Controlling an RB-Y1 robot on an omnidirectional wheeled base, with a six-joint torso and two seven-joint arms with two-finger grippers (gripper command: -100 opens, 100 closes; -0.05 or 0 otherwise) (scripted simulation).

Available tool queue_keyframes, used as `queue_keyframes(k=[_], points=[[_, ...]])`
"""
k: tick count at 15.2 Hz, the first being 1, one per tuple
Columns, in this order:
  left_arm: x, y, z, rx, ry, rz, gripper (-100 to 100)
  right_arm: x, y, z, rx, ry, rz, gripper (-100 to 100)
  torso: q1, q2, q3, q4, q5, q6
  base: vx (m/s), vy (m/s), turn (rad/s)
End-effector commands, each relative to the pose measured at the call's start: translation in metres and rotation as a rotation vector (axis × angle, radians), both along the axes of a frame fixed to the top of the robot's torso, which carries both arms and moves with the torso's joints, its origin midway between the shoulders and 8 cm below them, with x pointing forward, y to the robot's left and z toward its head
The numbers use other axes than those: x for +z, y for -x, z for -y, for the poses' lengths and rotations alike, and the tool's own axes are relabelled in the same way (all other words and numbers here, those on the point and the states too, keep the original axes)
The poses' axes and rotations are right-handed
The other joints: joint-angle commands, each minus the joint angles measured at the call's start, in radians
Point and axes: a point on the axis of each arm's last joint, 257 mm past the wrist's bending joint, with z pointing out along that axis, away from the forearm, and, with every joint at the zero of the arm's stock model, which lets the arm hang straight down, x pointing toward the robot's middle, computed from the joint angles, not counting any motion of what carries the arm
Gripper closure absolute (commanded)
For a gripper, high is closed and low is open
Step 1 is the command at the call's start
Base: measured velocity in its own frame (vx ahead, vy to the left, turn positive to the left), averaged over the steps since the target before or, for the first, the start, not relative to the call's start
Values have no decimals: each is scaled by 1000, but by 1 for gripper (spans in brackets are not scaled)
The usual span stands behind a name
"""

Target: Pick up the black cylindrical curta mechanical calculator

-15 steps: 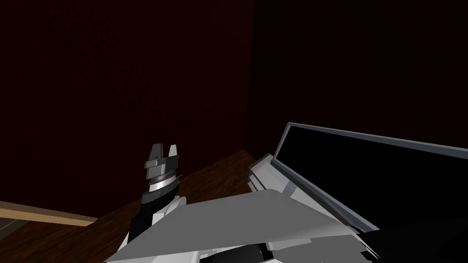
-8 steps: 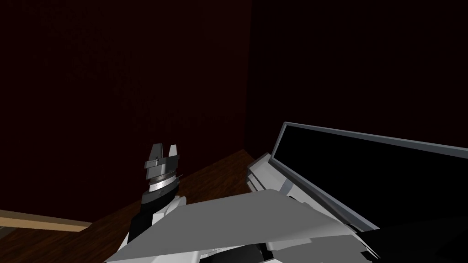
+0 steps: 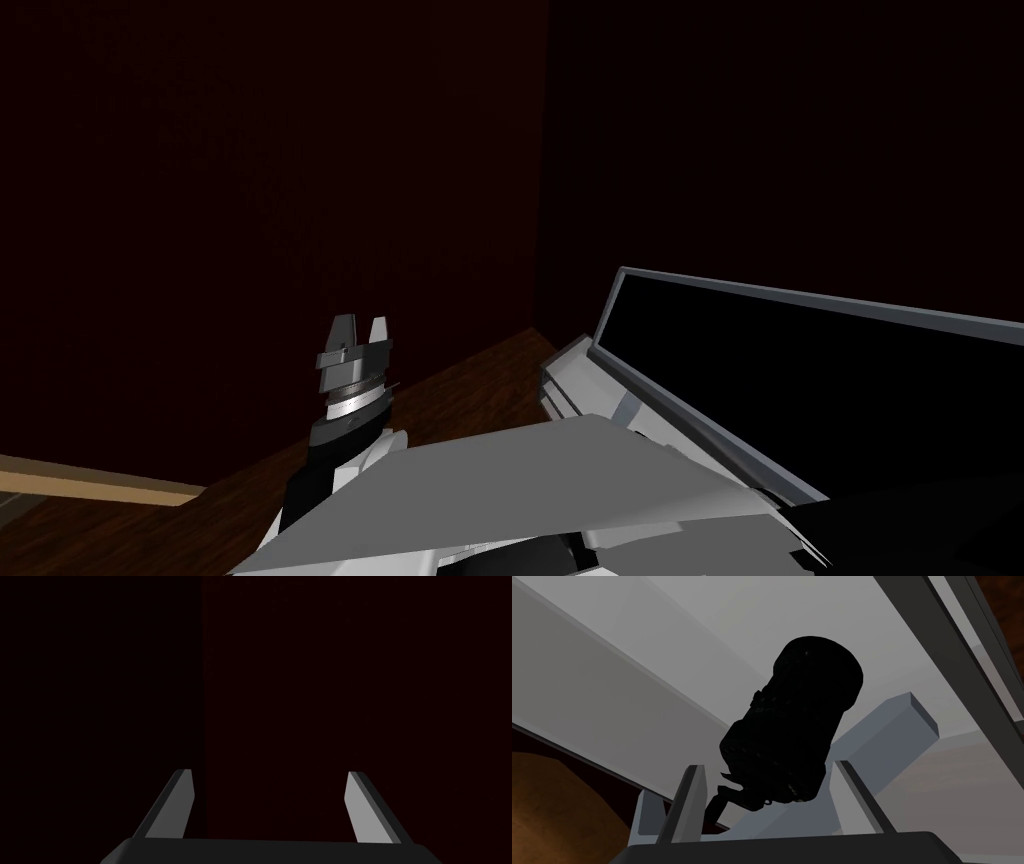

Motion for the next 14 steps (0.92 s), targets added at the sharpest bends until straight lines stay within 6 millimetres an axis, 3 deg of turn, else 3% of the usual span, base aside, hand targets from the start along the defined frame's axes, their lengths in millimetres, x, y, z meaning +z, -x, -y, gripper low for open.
queue_keyframes(k=[1, 2, 6, 7, 12, 14], points=[[0, 0, 0, 0, 0, 0, 0, 1, 14, 7, -12, 1, 0, 100, 0, 0, 0, 0, 0, 0, 51, 43, 157], [0, 0, 0, 0, 0, 0, 0, 3, 36, 17, -35, -1, 3, 100, 1, -1, -1, 0, 0, 0, 85, 54, 226], [0, 0, 0, 0, 0, 0, 0, 2, 39, 17, -36, -1, -1, 100, 2, -3, -2, -1, 1, -1, 46, 34, 46], [0, 0, 0, 0, 0, 0, 0, 4, 64, 25, -60, -5, -3, 100, 1, -2, -1, -1, 0, 0, 22, 25, 146], [0, 0, 0, 0, 0, 0, 0, 9, 116, 38, -106, -19, -12, 100, 3, -4, -2, -1, 1, -2, 65, 51, 168], [0, 0, 0, 0, 0, 0, 0, 8, 110, 36, -99, -17, -10, 100, 4, -4, -3, -1, 1, -1, 51, 35, 46]])
